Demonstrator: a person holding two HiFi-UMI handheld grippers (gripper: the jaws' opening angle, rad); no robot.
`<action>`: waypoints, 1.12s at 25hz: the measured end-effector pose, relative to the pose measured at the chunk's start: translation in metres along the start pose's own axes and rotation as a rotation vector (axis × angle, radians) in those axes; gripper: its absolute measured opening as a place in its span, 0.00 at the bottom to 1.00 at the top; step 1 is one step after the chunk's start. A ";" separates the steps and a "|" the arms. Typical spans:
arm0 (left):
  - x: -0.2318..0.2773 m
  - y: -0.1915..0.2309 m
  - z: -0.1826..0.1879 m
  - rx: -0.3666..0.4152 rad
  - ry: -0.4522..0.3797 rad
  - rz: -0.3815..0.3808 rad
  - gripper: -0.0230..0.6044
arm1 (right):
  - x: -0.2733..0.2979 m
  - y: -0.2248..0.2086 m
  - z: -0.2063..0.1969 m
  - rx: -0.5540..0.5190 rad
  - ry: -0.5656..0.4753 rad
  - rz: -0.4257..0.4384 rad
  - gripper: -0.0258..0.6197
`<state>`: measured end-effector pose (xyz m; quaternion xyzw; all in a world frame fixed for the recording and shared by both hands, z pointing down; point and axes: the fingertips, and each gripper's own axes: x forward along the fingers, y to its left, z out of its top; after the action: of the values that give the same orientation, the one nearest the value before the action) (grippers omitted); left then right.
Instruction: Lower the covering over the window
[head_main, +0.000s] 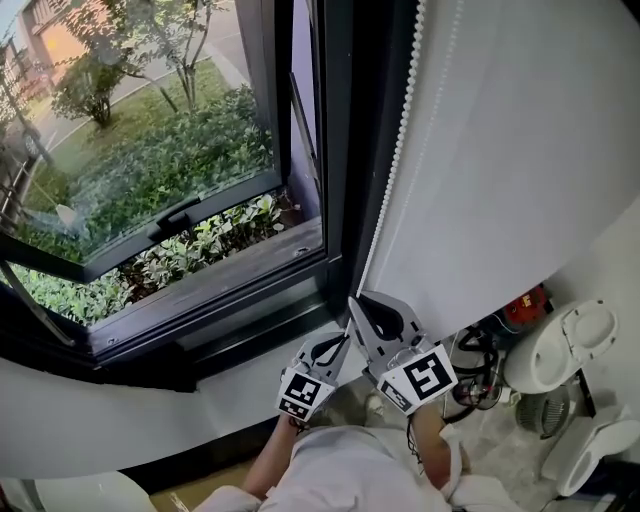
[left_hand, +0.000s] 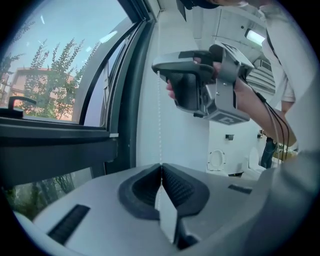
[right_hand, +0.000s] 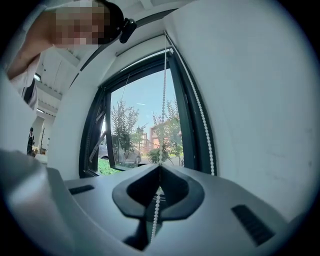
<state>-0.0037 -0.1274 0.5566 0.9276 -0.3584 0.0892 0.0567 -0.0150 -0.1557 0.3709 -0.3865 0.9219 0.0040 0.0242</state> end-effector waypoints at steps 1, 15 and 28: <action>0.001 0.000 -0.005 -0.002 0.011 -0.003 0.06 | -0.002 0.001 -0.005 0.009 -0.001 0.001 0.03; -0.028 0.003 0.009 -0.037 -0.041 0.042 0.07 | -0.018 0.003 -0.076 0.003 0.104 0.007 0.03; -0.053 -0.002 0.160 0.066 -0.307 -0.039 0.21 | -0.033 0.017 -0.144 0.039 0.226 -0.006 0.03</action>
<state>-0.0209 -0.1177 0.3891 0.9384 -0.3418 -0.0429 -0.0274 -0.0097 -0.1240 0.5161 -0.3866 0.9176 -0.0575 -0.0725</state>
